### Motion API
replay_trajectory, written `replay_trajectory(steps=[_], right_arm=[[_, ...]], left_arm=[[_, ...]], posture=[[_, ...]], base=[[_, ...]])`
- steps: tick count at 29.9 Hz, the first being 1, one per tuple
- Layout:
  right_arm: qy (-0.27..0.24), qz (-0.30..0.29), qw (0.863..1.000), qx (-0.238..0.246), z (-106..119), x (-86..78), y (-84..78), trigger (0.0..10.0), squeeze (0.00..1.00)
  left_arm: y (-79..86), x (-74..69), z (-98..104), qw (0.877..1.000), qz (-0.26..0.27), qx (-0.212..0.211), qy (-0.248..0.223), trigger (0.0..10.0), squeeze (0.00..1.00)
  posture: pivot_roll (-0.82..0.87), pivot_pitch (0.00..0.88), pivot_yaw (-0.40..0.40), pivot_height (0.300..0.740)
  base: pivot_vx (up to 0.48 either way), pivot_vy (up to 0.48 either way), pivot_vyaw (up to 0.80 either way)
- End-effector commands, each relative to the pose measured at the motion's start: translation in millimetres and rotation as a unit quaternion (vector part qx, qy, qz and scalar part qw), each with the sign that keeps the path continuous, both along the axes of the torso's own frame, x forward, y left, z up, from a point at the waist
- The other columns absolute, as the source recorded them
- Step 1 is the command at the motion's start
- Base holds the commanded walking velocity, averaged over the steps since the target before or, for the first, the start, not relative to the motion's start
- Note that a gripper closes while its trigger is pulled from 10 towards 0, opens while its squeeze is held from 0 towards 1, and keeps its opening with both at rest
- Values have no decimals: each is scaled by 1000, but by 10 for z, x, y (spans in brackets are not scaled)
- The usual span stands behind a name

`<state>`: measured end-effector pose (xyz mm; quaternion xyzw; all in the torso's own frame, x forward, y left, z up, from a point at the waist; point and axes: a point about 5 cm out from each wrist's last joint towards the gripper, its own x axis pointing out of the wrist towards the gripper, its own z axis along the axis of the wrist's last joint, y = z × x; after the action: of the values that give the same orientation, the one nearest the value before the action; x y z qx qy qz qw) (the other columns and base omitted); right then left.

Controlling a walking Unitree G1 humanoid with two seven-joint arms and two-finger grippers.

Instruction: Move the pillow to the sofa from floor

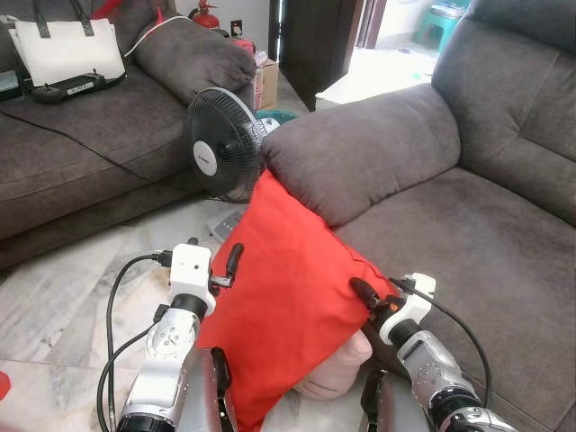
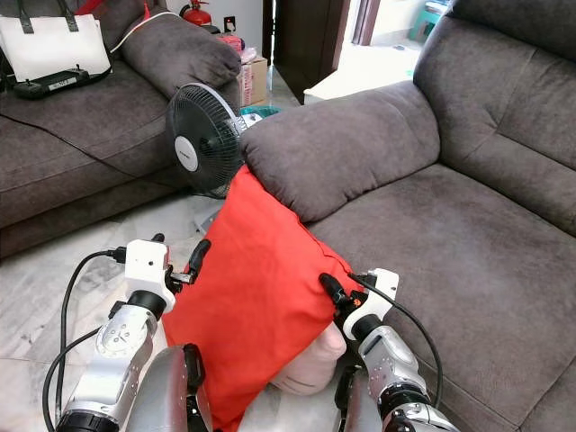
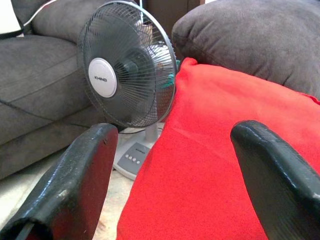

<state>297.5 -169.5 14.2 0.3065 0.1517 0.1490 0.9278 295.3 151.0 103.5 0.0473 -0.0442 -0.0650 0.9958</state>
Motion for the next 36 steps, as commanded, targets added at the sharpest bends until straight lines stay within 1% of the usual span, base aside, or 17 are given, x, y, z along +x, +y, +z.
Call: replay_trajectory(steps=[1, 6, 14, 19, 24, 28, 31, 34, 36], right_arm=[[-3, 1, 1000, -2, 3, 0, -2, 0, 0], [-4, 3, 1000, -5, -19, -28, -2, 0, 0], [-15, 6, 1000, -25, -8, -48, -79, 0, 0], [-21, -2, 999, -32, -19, -82, -115, 0, 0], [-25, 12, 999, -43, -7, -82, -124, 0, 0], [-38, 9, 998, -49, 28, -78, -175, 0, 0], [-45, 8, 998, -49, 39, -95, -208, 0, 0], [-44, 19, 997, -53, 13, -128, -188, 0, 0], [-43, 15, 998, -51, 9, -131, -191, 0, 0]], left_arm=[[-3, 27, 33, 1000, -3, 0, -8, 10000, 0], [6, 4, 30, 1000, -2, 0, -8, 10000, 0], [-14, 24, 23, 1000, -5, -1, -5, 10000, 0], [21, 10, 5, 1000, -5, 1, -2, 10000, 0], [23, 19, 34, 1000, -1, 0, -4, 10000, 0], [12, -17, 38, 1000, 1, -11, -3, 10000, 0], [-14, -41, 43, 1000, -8, -7, -4, 10000, 0], [12, -40, 45, 1000, -3, -9, -6, 10000, 0], [22, -36, 44, 1000, -1, -7, -6, 10000, 0]], posture=[[152, 0, -64, 492], [148, 0, -64, 492], [114, 0, -55, 492], [106, 0, -53, 492], [109, 0, -50, 492], [109, 0, -45, 492], [117, 21, -54, 492], [118, 20, -60, 492], [124, 13, -62, 492]], base=[[0, 0, 0], [0, 0, 0], [0, 0, 0], [0, 0, 0], [0, 0, 0], [0, 0, 0], [0, 0, 0], [0, 0, 0], [0, 0, 0]])
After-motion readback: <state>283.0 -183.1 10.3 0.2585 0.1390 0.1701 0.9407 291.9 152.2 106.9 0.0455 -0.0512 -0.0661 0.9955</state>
